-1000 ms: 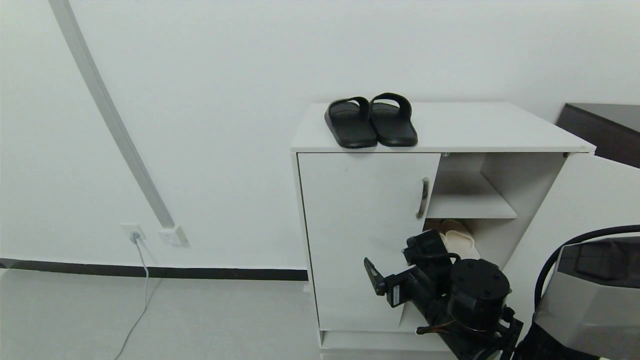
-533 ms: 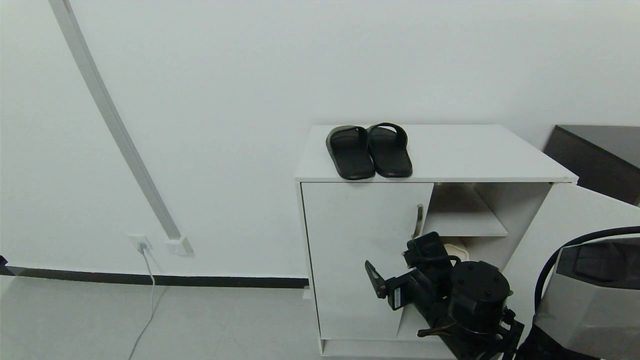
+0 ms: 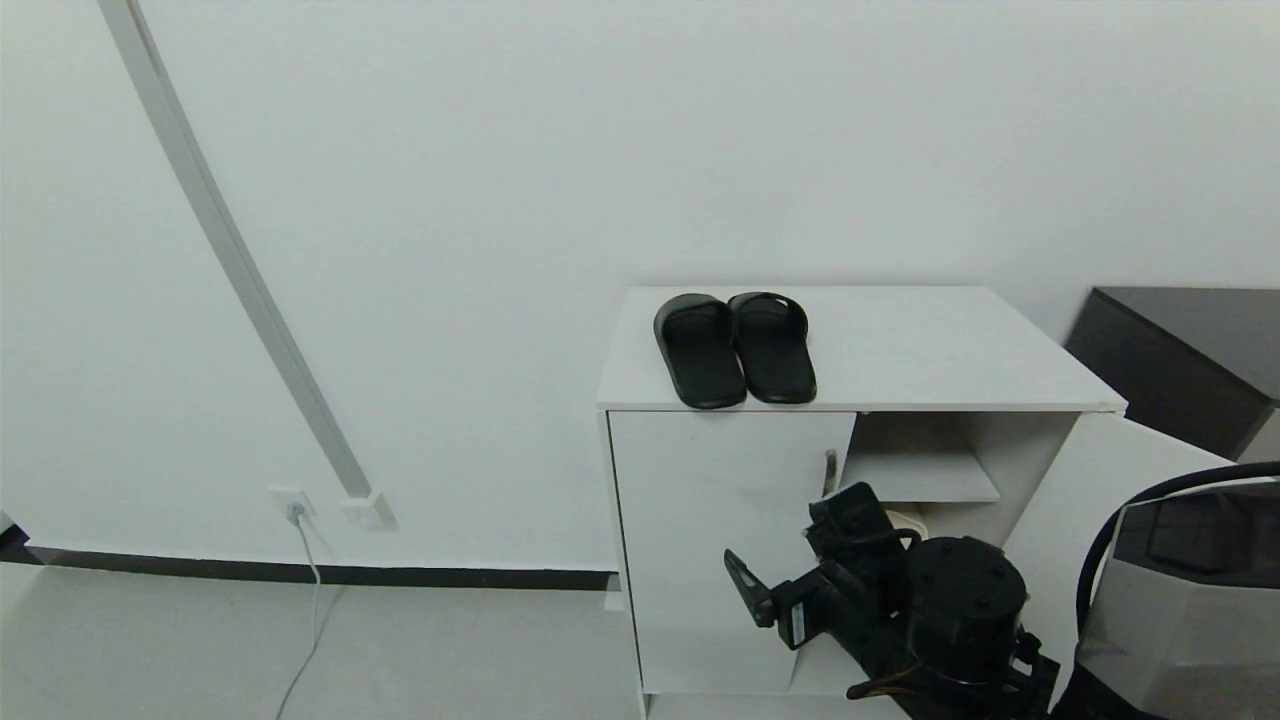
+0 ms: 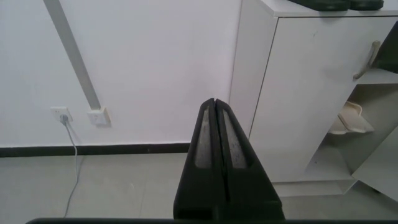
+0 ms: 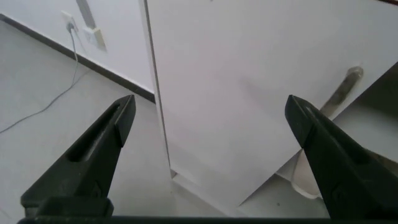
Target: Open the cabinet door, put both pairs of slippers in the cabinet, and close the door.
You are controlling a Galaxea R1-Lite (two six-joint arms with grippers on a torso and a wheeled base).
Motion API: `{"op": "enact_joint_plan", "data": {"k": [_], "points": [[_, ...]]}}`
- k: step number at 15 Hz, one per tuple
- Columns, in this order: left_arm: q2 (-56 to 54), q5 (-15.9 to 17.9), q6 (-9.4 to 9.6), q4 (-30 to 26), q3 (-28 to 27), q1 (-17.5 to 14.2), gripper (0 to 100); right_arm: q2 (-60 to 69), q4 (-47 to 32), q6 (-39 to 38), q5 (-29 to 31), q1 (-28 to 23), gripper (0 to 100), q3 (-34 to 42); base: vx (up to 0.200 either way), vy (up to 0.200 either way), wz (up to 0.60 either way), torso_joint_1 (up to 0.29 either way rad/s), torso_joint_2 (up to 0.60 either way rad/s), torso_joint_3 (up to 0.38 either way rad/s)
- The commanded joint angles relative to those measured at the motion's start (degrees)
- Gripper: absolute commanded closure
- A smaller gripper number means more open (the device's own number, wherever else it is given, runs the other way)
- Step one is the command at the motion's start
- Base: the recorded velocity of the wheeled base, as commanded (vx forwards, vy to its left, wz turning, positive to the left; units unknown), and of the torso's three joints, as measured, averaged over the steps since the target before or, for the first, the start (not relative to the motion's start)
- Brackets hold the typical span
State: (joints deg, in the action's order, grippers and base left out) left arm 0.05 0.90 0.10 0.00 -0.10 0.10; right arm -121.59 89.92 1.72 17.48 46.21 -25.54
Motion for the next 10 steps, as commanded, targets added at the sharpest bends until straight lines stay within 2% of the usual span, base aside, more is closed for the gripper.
{"op": "enact_joint_plan", "data": {"k": [1,3,5,6,8,10], "points": [[0.0,0.0,-0.01,0.0,0.0,0.0,100,0.8,0.1,0.3,0.3,0.0,0,0.1,0.0,0.0,0.0,0.032,-0.08,-0.036],[0.0,0.0,0.08,0.0,0.0,0.0,100,3.6,-1.1,0.8,0.3,0.4,0,0.0,0.0,0.0,0.0,0.0,0.0,0.0],[0.0,0.1,0.17,0.0,0.0,0.0,100,8.2,-7.8,0.7,0.4,0.5,0,-1.3,0.0,0.0,0.0,0.0,0.0,0.0],[0.0,0.1,0.25,0.1,0.0,0.0,100,11.6,-13.5,-0.3,0.4,0.5,0,-2.8,0.0,0.0,0.0,0.0,0.0,0.0],[0.0,0.1,0.25,0.0,0.0,0.0,100,19.7,-32.3,-4.4,1.3,2.0,0,-10.5,0.0,0.0,0.0,0.0,0.0,0.0],[0.0,0.1,0.17,0.0,0.0,0.0,100,22.1,-47.5,-8.7,5.6,3.6,0,-20.1,0.0,0.0,0.0,0.0,0.0,0.0]]}}
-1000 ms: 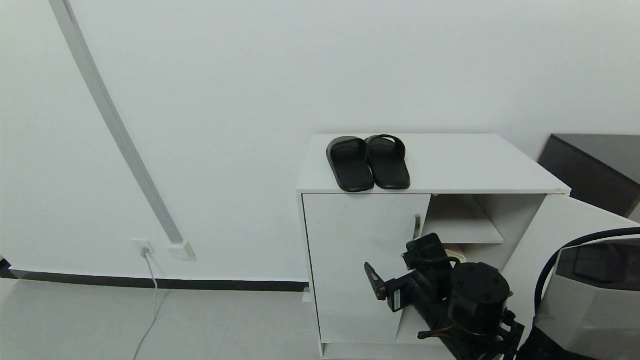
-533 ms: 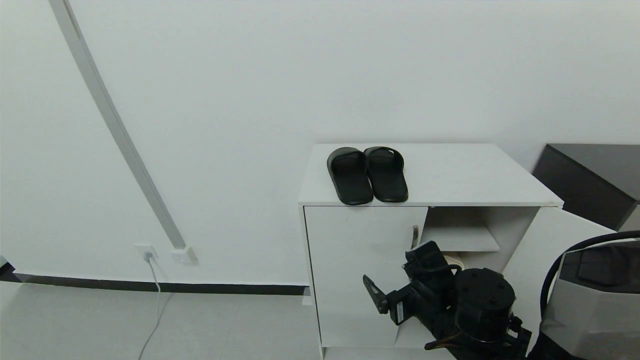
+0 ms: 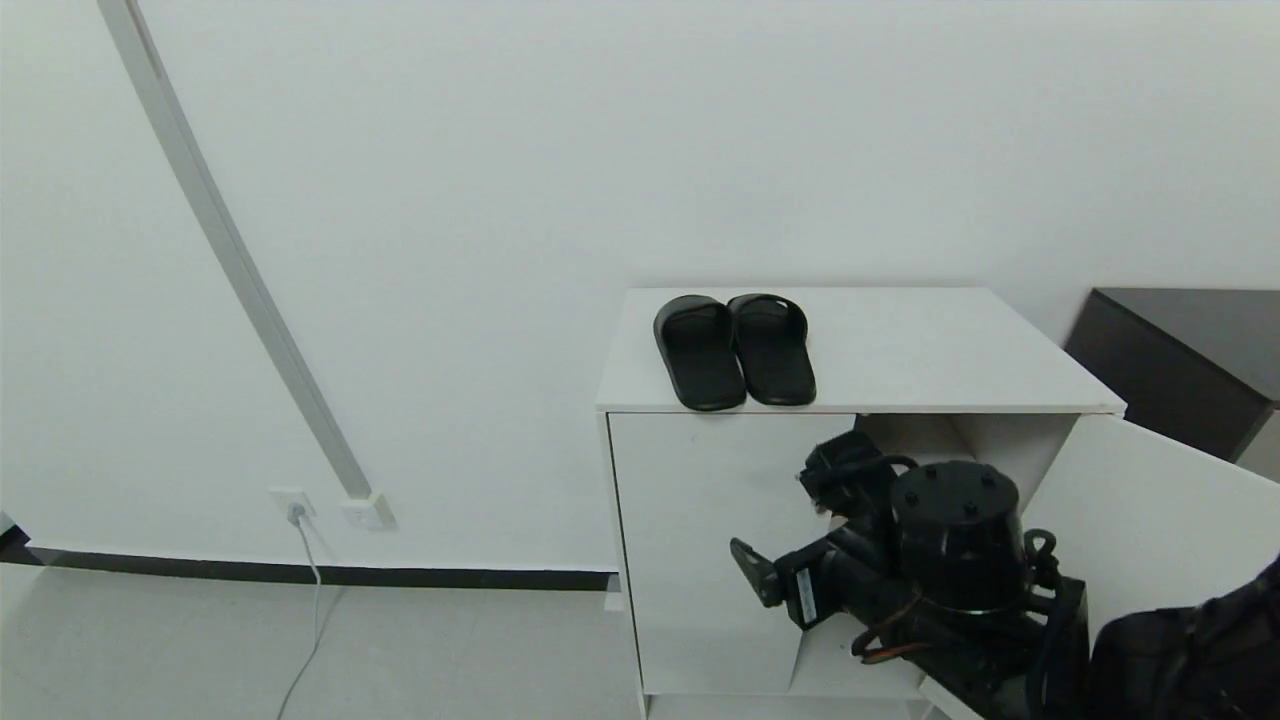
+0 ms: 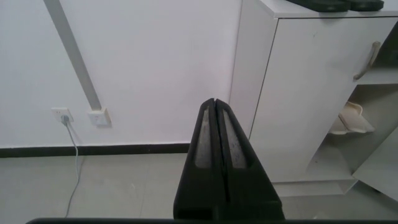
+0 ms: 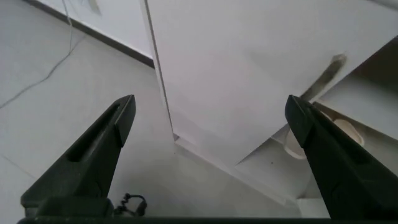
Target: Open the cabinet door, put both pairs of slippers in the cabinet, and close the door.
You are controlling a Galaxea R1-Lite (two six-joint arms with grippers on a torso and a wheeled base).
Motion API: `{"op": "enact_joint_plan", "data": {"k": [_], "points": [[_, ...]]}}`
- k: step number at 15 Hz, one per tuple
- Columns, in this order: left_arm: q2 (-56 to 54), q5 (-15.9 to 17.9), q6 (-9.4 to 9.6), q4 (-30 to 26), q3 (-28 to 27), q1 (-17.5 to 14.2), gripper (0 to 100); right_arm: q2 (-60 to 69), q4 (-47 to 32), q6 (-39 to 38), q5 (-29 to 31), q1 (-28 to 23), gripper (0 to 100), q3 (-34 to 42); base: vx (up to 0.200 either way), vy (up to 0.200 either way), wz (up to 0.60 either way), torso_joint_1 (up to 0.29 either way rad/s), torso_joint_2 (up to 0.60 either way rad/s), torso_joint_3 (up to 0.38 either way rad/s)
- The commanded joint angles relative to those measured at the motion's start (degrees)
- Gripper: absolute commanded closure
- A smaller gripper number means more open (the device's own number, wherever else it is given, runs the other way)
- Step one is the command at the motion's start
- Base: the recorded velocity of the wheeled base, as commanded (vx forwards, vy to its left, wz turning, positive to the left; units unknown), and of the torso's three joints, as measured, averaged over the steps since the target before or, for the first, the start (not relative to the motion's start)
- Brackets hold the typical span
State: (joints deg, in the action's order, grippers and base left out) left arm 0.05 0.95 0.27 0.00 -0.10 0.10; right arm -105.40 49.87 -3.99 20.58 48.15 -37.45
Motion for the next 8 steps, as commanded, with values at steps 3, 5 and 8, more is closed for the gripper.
{"op": "enact_joint_plan", "data": {"k": [3,5,8], "points": [[0.0,0.0,0.08,0.0,0.0,0.0,100,5.9,-26.8,-8.9,9.0,3.2,0,-25.7,0.0,0.0,0.0,0.0,0.0,0.0],[0.0,0.0,0.17,0.0,0.0,0.0,100,3.6,-38.3,-12.3,13.1,3.0,0,-37.6,0.0,0.0,0.0,0.0,0.0,0.0],[0.0,0.0,0.26,0.1,0.0,0.0,100,0.5,-40.1,-13.9,16.9,3.0,0,-40.0,0.0,0.0,0.0,0.0,0.0,0.0]]}}
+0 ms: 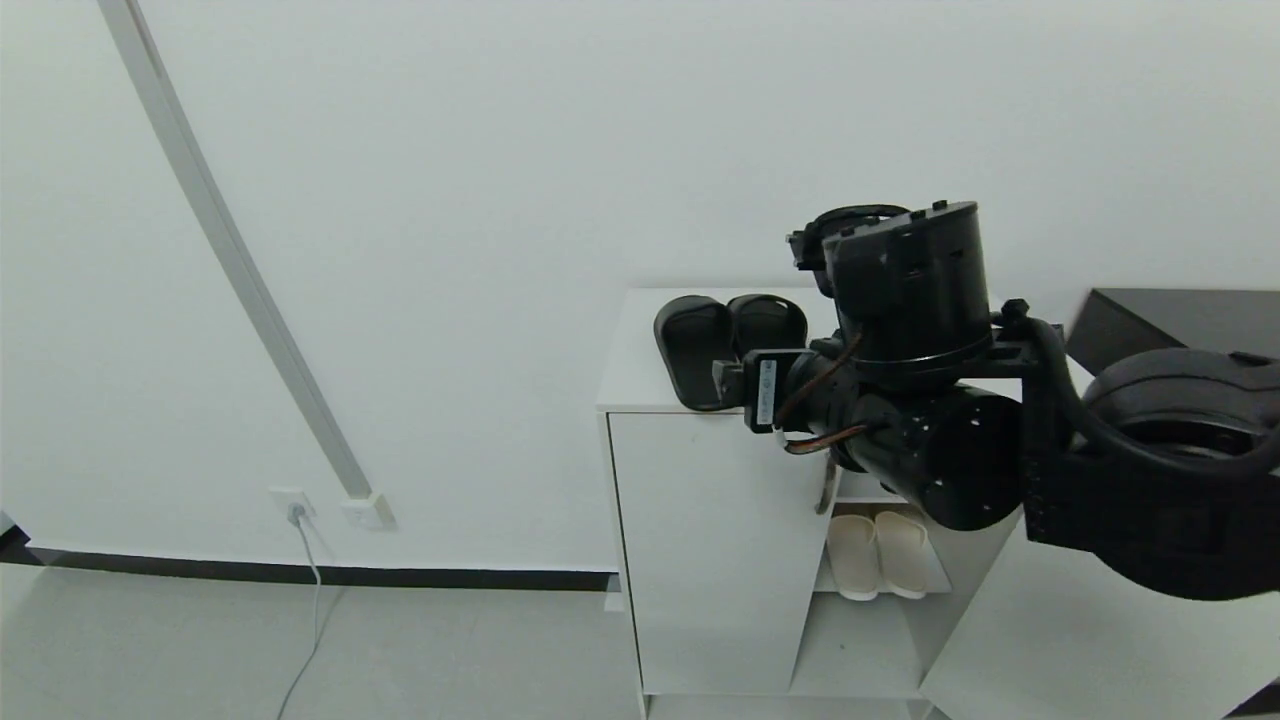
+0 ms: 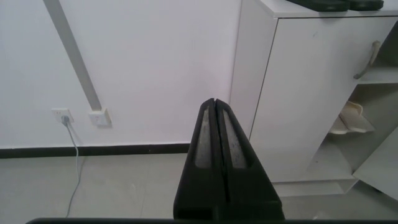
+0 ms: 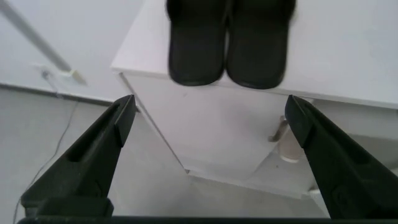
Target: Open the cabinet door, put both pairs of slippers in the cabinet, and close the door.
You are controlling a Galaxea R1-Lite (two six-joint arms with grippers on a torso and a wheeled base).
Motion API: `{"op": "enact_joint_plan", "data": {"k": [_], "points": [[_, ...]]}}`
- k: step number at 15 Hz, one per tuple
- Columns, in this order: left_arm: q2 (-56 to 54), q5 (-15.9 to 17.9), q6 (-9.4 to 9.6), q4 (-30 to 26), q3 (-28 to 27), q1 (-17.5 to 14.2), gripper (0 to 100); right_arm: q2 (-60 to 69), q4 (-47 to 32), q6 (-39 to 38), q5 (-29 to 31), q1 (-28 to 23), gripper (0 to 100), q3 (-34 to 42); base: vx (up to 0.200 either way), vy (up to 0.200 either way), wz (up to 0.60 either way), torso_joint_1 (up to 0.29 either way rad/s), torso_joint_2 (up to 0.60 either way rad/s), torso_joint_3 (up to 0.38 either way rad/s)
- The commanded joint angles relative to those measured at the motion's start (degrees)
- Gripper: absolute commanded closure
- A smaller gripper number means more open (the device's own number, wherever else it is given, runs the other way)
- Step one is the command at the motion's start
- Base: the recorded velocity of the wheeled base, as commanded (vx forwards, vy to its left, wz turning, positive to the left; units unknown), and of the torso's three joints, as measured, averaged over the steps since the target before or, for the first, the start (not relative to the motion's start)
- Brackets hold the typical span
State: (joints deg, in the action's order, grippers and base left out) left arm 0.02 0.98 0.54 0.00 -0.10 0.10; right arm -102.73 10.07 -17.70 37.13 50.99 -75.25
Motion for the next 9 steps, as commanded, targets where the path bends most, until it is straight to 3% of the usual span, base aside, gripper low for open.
{"op": "enact_joint_plan", "data": {"k": [1,6,9], "points": [[0.0,0.0,-0.1,0.1,0.0,0.0,100,-2.6,-0.3,-0.2,0.4,0.2,0,-1.9,0.0,0.0,0.0,0.0,0.0,0.0],[0.1,0.0,-0.1,0.0,0.0,0.0,100,-2.8,-0.2,-0.2,0.4,0.1,0,-0.1,0.0,0.0,0.0,0.0,0.0,0.0],[0.1,0.0,-0.1,0.0,0.0,0.0,100,-2.9,-0.2,-0.2,0.4,-0.2,0,0.8,0.2,0.0,0.0,-0.001,0.0,0.002]]}}
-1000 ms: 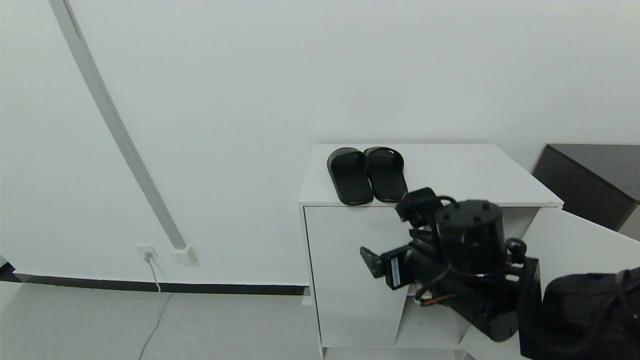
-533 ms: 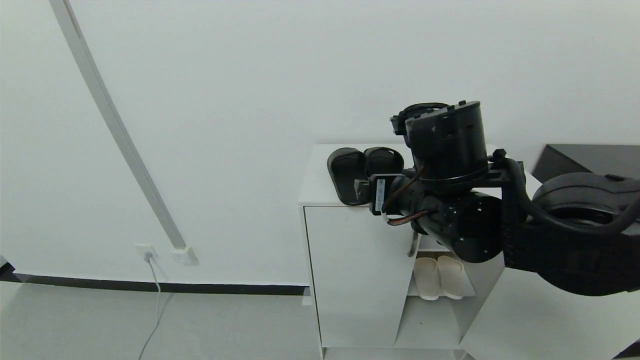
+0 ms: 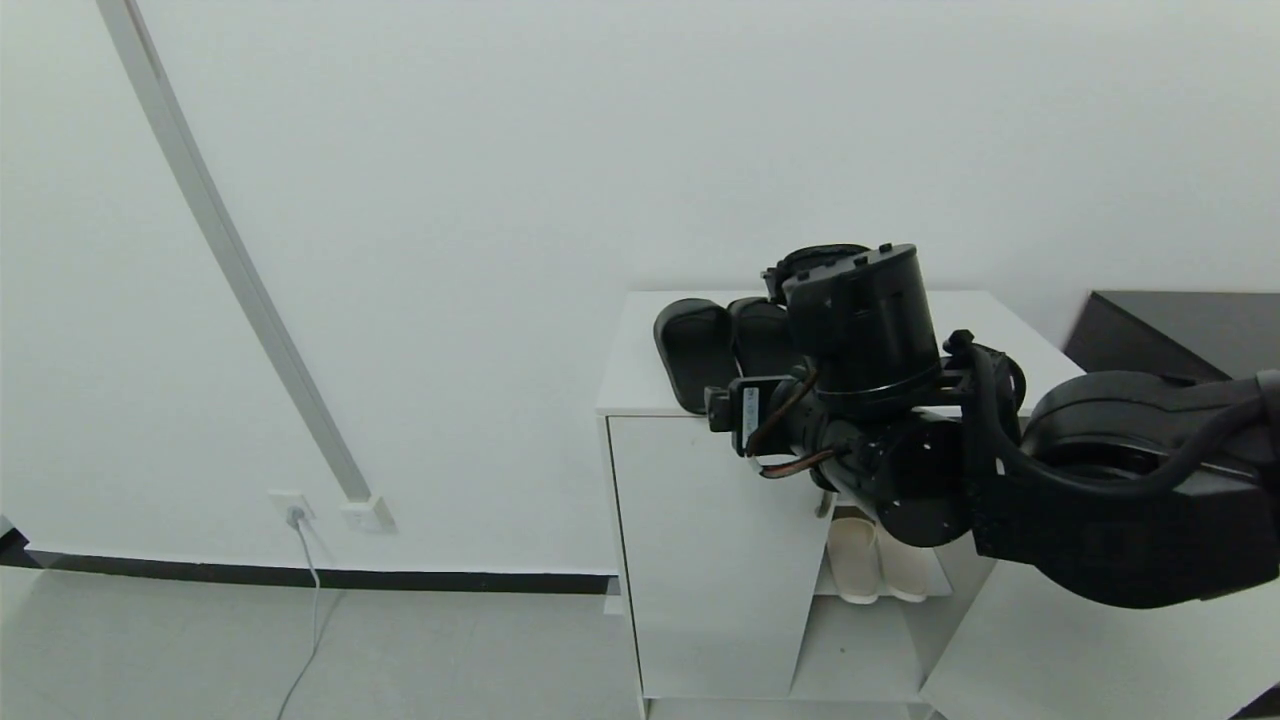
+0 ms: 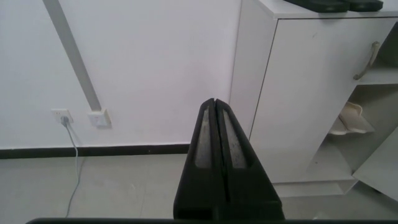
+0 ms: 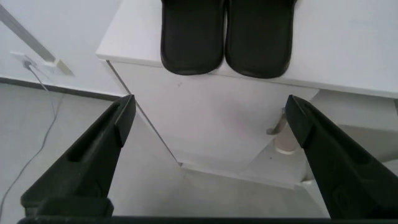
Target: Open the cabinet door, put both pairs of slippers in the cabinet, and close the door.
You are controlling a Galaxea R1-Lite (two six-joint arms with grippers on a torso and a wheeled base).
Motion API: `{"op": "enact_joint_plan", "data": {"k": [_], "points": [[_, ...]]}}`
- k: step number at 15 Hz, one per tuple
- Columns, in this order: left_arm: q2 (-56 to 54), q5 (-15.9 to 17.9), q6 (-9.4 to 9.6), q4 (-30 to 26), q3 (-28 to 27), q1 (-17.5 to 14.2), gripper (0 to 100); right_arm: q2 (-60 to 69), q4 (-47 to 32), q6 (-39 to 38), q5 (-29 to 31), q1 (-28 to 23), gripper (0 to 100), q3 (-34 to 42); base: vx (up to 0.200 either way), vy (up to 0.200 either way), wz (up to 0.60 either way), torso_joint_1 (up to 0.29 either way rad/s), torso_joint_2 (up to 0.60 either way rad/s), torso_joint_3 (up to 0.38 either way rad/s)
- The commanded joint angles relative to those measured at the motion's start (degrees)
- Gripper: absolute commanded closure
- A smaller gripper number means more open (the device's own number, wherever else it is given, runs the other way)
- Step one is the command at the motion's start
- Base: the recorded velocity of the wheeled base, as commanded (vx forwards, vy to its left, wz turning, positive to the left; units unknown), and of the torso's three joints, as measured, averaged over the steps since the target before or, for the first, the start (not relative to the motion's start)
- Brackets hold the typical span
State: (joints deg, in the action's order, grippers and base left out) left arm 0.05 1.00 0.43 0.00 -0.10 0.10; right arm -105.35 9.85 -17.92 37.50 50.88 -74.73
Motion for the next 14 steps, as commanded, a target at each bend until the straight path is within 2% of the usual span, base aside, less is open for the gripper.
{"op": "enact_joint_plan", "data": {"k": [1,6,10,12,14], "points": [[0.0,0.0,0.01,0.1,0.0,0.0,100,-0.3,0.3,-0.1,-0.1,-0.3,0,0.7,0.2,0.0,0.0,-0.017,0.0,0.002],[0.0,0.0,-0.08,0.0,0.0,0.0,100,-2.8,4.1,0.2,-0.1,-1.4,0,2.4,0.2,0.0,0.0,0.005,0.0,0.0],[0.0,0.1,0.01,0.0,0.0,0.0,100,-6.6,13.4,4.5,-0.9,-2.9,0,3.3,0.0,0.0,0.0,0.0,0.0,0.0],[0.0,0.0,0.01,0.1,0.0,0.0,100,-9.6,19.2,8.0,-4.3,-4.5,0,3.3,0.0,0.0,0.0,0.0,0.0,0.0],[0.0,0.0,-0.08,0.1,0.0,0.0,100,-12.3,21.3,9.0,-5.4,-6.1,0,2.1,0.0,0.0,0.0,0.0,0.0,0.0]]}}
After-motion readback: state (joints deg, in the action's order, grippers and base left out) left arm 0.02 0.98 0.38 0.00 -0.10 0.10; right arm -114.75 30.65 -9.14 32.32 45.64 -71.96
